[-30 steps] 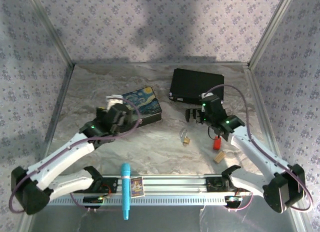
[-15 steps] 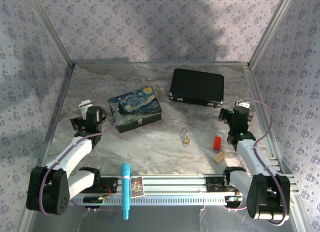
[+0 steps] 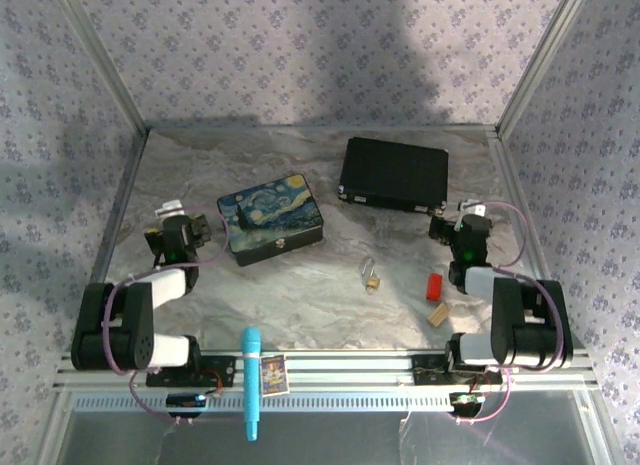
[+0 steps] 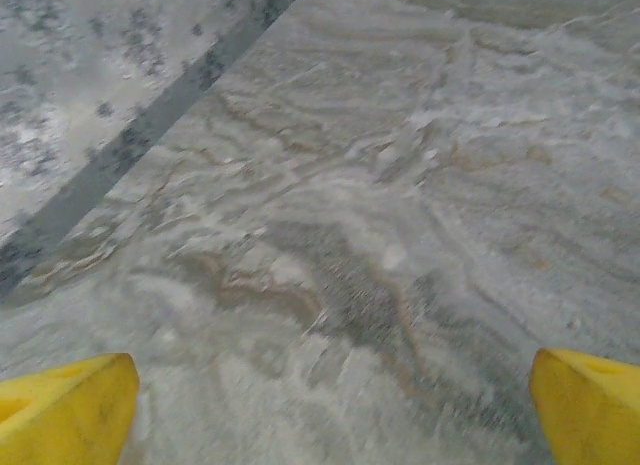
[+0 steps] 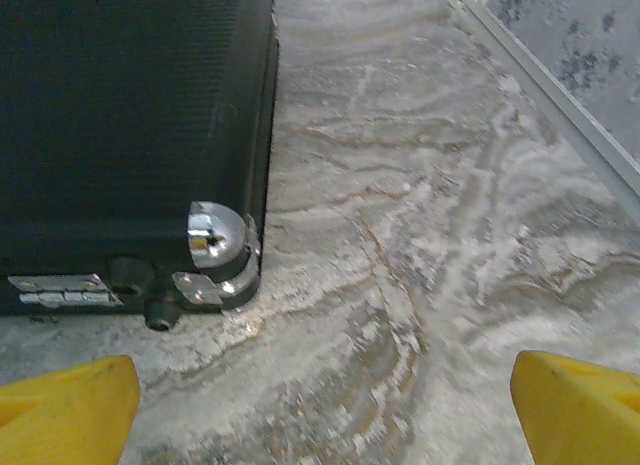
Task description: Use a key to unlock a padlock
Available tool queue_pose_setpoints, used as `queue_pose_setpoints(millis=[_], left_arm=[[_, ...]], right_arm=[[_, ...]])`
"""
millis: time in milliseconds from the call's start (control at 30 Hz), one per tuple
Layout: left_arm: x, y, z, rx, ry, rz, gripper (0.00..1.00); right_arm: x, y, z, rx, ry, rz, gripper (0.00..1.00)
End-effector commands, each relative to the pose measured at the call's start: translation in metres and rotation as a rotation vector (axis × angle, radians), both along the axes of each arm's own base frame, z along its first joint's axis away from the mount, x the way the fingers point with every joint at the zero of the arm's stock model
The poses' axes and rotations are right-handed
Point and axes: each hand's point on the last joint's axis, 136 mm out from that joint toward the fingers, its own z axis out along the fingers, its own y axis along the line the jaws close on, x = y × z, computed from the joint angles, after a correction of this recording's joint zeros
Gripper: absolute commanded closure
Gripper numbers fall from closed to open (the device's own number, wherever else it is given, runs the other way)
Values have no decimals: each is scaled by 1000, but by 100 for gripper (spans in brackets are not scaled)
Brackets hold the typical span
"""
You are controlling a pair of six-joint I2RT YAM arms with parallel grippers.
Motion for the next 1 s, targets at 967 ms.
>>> queue_pose_setpoints(millis=[967], left_arm=[[39,-50,-2,-51,-49,-347,0]], right_arm=[[26,28,-1,-41,-29,153,1]])
